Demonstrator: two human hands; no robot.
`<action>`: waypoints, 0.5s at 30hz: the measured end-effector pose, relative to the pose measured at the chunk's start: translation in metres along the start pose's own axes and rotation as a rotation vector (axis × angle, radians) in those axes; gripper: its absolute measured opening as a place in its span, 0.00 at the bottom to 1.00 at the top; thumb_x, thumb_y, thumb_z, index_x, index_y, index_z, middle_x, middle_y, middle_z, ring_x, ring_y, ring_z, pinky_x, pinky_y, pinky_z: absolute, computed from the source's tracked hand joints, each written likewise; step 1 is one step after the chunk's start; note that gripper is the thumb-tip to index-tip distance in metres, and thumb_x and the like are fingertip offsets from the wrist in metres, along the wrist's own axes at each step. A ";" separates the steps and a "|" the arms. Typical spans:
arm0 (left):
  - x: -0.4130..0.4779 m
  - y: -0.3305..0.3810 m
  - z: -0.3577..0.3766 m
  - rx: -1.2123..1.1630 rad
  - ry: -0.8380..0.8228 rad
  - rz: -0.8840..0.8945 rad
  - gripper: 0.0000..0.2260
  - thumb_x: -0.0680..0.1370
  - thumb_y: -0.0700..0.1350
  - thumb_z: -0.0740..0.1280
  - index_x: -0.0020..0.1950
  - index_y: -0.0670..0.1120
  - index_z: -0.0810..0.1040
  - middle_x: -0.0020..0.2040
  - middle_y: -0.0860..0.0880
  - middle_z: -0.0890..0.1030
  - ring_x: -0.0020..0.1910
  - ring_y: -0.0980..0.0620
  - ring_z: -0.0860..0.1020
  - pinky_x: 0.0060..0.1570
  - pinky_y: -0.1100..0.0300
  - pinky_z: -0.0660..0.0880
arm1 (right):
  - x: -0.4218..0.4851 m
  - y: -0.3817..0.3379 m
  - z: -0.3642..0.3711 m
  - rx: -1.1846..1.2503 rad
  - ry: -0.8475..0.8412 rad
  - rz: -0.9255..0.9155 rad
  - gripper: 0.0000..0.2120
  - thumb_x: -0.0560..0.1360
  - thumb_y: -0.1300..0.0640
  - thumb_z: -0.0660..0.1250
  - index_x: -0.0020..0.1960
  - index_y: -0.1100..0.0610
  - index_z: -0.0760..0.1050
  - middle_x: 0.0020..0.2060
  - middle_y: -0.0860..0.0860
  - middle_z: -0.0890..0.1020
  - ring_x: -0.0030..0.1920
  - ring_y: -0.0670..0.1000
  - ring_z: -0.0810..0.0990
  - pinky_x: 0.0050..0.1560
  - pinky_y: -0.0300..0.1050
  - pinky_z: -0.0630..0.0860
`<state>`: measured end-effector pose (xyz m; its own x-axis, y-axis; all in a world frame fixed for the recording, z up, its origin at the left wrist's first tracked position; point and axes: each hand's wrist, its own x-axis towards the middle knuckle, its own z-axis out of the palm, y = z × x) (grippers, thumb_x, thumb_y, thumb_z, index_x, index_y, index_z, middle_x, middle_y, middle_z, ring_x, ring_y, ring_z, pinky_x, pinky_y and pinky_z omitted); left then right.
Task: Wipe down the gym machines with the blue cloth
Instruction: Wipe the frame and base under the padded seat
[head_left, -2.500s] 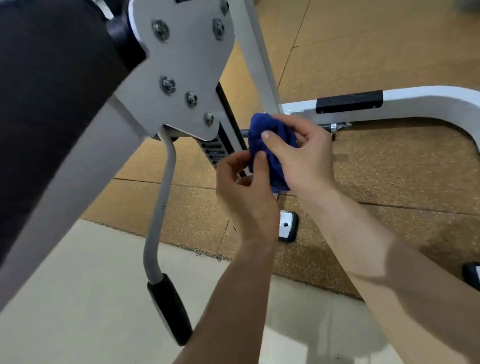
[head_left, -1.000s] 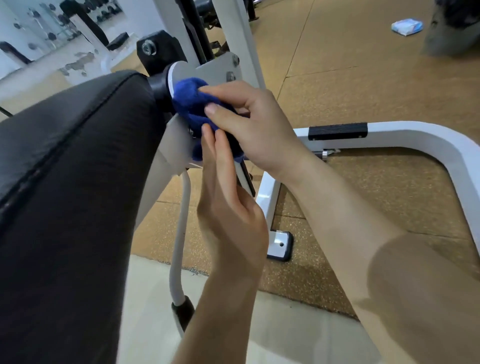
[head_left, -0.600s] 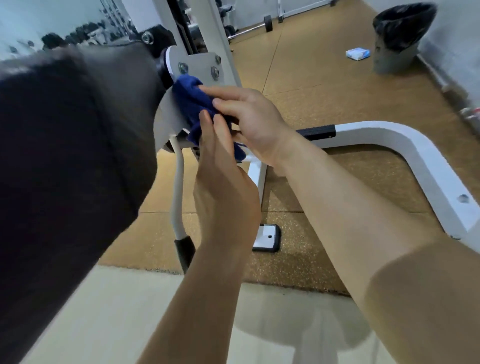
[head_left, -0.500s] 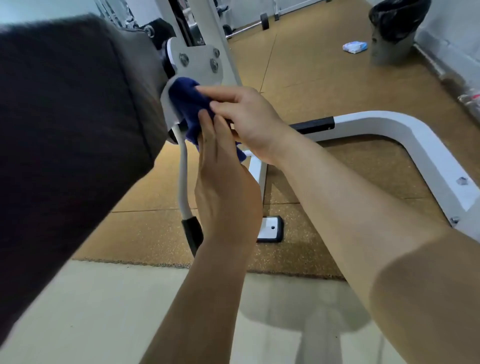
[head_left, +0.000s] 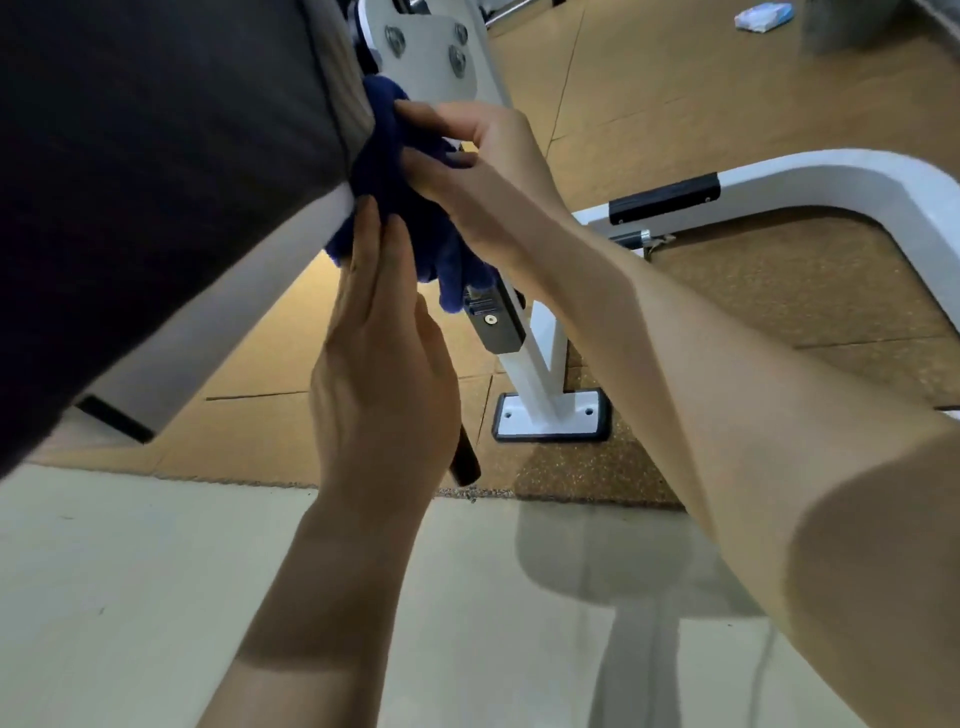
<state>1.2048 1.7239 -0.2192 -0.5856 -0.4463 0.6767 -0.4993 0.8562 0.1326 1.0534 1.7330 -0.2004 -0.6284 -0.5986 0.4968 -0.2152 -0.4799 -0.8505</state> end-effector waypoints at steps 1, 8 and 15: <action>0.000 -0.003 -0.001 -0.003 0.006 0.022 0.21 0.83 0.38 0.61 0.77 0.39 0.66 0.78 0.45 0.65 0.70 0.50 0.71 0.59 0.86 0.54 | -0.002 0.000 0.003 -0.022 0.018 -0.004 0.10 0.76 0.62 0.68 0.54 0.52 0.83 0.49 0.47 0.86 0.53 0.46 0.84 0.60 0.53 0.79; -0.020 -0.009 -0.020 -0.077 -0.034 0.026 0.24 0.83 0.45 0.53 0.80 0.43 0.60 0.79 0.47 0.63 0.75 0.49 0.67 0.66 0.75 0.59 | -0.037 -0.010 0.033 -0.237 0.105 -0.105 0.16 0.80 0.61 0.62 0.66 0.59 0.80 0.55 0.52 0.84 0.55 0.48 0.82 0.59 0.40 0.77; -0.057 -0.020 -0.059 -0.208 0.072 0.143 0.25 0.80 0.36 0.52 0.78 0.42 0.63 0.77 0.44 0.67 0.67 0.40 0.76 0.60 0.47 0.78 | -0.093 -0.053 0.049 -0.083 0.028 -0.138 0.13 0.81 0.66 0.59 0.53 0.62 0.83 0.42 0.53 0.86 0.43 0.49 0.86 0.45 0.43 0.82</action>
<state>1.2863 1.7474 -0.2179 -0.5903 -0.3037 0.7479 -0.2684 0.9477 0.1729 1.1601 1.7831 -0.1931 -0.6093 -0.5116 0.6059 -0.3614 -0.5009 -0.7864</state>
